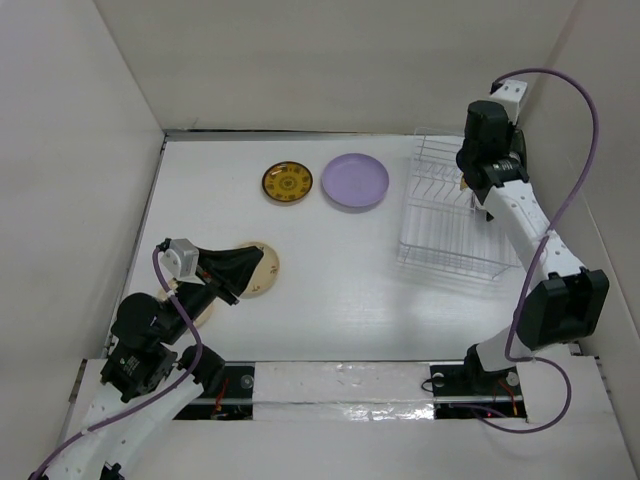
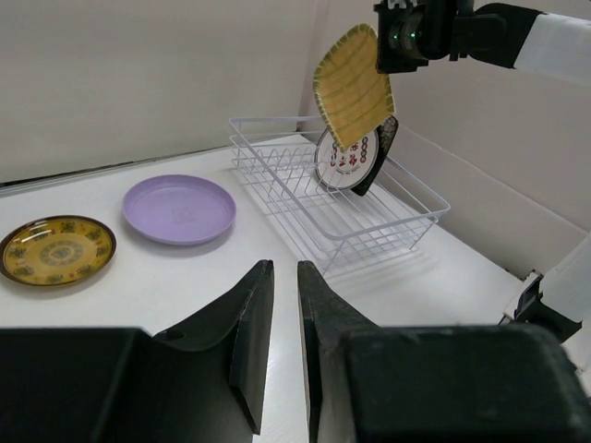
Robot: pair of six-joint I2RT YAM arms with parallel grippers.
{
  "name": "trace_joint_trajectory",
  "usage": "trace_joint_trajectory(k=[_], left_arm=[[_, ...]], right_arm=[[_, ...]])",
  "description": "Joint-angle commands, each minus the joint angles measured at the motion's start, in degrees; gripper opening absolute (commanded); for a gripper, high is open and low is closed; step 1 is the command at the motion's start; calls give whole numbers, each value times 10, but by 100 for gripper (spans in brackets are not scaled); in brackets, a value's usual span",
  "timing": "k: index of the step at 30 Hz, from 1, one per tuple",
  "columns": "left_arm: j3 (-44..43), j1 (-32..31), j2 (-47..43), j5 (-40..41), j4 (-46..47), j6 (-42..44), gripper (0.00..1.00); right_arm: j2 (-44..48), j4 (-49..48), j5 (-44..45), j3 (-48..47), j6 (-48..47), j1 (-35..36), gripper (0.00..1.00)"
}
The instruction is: Load the plates into the dish rack
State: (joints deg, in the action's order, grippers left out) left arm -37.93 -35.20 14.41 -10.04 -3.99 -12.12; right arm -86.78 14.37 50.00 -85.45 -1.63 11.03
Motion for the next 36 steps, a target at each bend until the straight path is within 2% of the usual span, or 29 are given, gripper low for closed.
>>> trace_joint_trajectory(k=[1, 11, 20, 29, 30, 31, 33, 34, 36], left_arm=[[1, -2, -4, -7, 26, -2, 14], [0, -2, 0, -2, 24, -2, 14], [1, -2, 4, 3, 24, -1, 14], [1, -2, 4, 13, 22, -1, 14], [1, -2, 5, 14, 22, -1, 15], [1, -2, 5, 16, 22, -1, 15], [1, -2, 6, 17, 22, -1, 15], [1, -2, 7, 18, 22, -1, 15], [1, -2, 9, 17, 22, -1, 15]], right_arm=[[-21, -79, 104, -22, -68, -28, 0], [-103, -194, 145, -14, -214, -41, 0], [-145, -229, 106, 19, -226, -29, 0], [-185, -235, 80, 34, -194, -29, 0], [-187, -238, 81, 37, -190, -29, 4], [-186, -239, 87, 38, -190, -29, 20], [-181, -241, 96, 37, -189, -24, 44], [-166, -234, 95, 35, -183, -19, 61], [-146, -213, 87, 25, -164, -13, 69]])
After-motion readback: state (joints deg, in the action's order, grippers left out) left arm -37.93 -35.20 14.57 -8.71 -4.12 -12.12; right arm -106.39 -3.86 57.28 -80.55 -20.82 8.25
